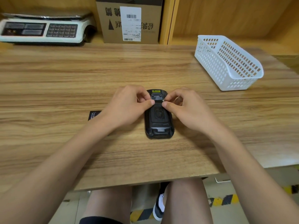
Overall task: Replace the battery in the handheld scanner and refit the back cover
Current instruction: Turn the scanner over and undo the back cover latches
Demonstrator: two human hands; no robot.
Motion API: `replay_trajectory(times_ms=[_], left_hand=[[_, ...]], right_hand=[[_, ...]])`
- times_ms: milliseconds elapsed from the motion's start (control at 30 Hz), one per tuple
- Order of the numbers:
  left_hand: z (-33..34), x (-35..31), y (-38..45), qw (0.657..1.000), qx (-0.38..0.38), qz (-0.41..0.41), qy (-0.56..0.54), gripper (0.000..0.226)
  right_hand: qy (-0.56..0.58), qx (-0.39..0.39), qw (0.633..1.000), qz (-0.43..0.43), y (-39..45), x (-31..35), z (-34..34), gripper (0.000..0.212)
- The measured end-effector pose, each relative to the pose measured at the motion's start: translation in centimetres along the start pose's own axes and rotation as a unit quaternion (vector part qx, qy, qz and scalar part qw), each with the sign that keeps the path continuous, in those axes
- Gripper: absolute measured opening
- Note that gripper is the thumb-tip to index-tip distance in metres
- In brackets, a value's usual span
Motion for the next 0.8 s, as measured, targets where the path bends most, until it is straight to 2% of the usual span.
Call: replay_trajectory(times_ms=[167,267,567,800], left_hand=[[0.3,-0.1,-0.2,0.999,0.01,-0.019,-0.042,0.011],[0.2,0.1,-0.3,0.99,0.013,-0.029,-0.134,0.015],[-1.4,-1.2,-1.9,0.966,-0.014,-0.021,-0.259,0.012],[-2.0,-1.8,-2.9,0.959,-0.055,-0.023,-0.275,0.014]], right_hand=[[0.075,-0.006,0.996,0.05,0.1,-0.5,0.0,0.01],[0.133,-0.019,0.99,0.052,-0.2,-0.2,-0.4,0.008],[0.26,0.003,0.965,0.043,-2.5,0.6,-1.0,0.027],[0.295,0.009,0.953,0.07,-3.5,0.2,-1.0,0.015]])
Point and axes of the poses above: each hand's wrist, its own y-axis towards the middle knuckle, its own z-axis out of the palm, x = y × z, the point moved 6 cm from there along y, towards the middle knuckle, and after that the axes turned 9 degrees about y, right-handed, at the moved point
